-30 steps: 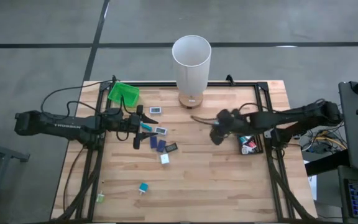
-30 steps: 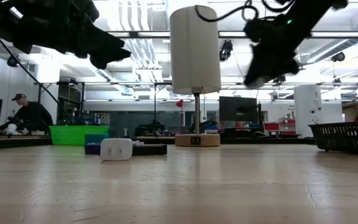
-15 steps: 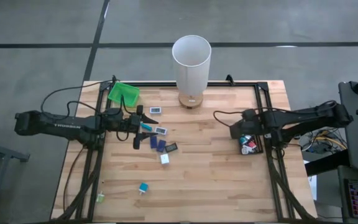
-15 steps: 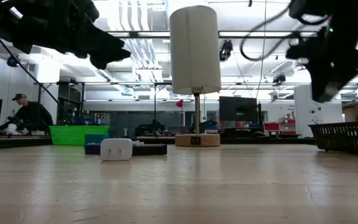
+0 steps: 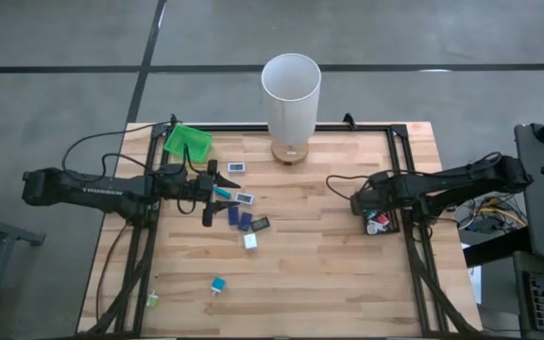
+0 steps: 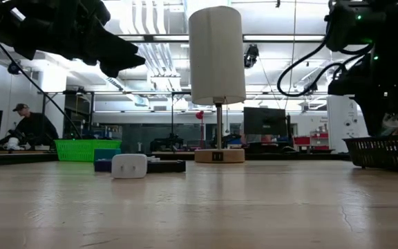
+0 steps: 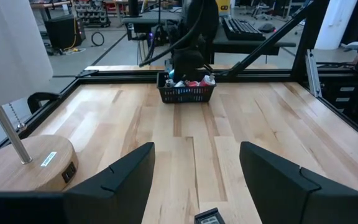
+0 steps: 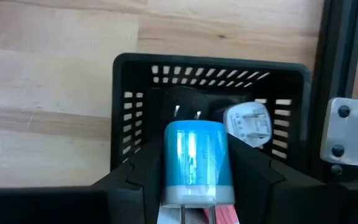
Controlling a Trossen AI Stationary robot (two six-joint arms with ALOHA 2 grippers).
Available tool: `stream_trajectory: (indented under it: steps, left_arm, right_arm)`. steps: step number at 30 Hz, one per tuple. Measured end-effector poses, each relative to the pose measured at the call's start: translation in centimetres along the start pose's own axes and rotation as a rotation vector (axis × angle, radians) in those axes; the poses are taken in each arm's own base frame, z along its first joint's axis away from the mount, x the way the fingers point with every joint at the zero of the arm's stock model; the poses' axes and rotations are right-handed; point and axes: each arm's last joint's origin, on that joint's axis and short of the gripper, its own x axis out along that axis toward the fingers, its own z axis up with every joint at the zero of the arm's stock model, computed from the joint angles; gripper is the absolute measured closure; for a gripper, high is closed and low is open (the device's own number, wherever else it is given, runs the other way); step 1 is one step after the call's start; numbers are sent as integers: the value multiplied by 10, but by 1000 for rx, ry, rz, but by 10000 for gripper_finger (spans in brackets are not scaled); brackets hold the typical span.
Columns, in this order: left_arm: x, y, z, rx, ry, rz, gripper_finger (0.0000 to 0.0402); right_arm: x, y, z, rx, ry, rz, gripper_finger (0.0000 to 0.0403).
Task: Pick & Place Office items
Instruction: Put the top blue charger adapter into the black bin, then put the blue charger adapter into the black bin
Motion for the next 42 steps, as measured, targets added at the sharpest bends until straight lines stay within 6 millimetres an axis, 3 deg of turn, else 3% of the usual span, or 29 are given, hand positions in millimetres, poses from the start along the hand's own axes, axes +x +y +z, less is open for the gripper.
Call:
stream_trajectory:
  steps: [8,18,25,33,42]
  left_arm:
    - [0,0,0,0,1,0,158]
    - [0,0,0,0,1,2,158]
    - [0,0,0,0,1,2,158]
    - [0,0,0,0,1,2,158]
    - [0,0,0,0,1,1,158]
  right_arm:
    - [3,2,-1,0,13,8,263]
    - [5,6,-1,-23,-13,21,201]
    - [4,5,0,-20,-40,17,192]
    - [-16,12,8,-34,-106,42,204]
    - [-37,37,17,-296,-376,205,206]
